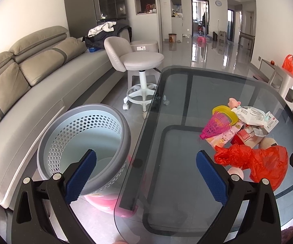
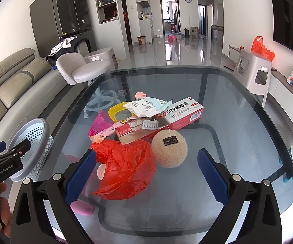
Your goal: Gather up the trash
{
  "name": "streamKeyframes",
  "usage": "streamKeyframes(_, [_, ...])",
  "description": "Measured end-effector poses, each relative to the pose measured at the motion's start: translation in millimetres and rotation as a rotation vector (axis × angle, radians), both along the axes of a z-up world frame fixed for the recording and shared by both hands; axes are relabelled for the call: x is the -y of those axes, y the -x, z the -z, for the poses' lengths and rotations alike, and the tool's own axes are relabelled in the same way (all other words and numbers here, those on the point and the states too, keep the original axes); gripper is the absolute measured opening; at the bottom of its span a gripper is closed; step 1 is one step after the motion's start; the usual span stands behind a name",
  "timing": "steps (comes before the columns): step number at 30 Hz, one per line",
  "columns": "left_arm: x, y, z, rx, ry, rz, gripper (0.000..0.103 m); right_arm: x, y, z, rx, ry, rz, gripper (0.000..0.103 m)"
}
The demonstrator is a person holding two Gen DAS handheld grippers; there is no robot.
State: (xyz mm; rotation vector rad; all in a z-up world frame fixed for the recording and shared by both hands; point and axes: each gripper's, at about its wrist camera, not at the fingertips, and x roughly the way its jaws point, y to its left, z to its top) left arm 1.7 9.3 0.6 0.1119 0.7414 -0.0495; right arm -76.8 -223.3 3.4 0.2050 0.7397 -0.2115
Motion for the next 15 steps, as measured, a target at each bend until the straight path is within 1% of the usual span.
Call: streamKeyframes(15, [-0.3, -0.2, 1.5, 0.001, -0.010, 0.002, 0.097, 2.2, -1.4, -0.3, 0.001, 0.002, 0.000, 0.095])
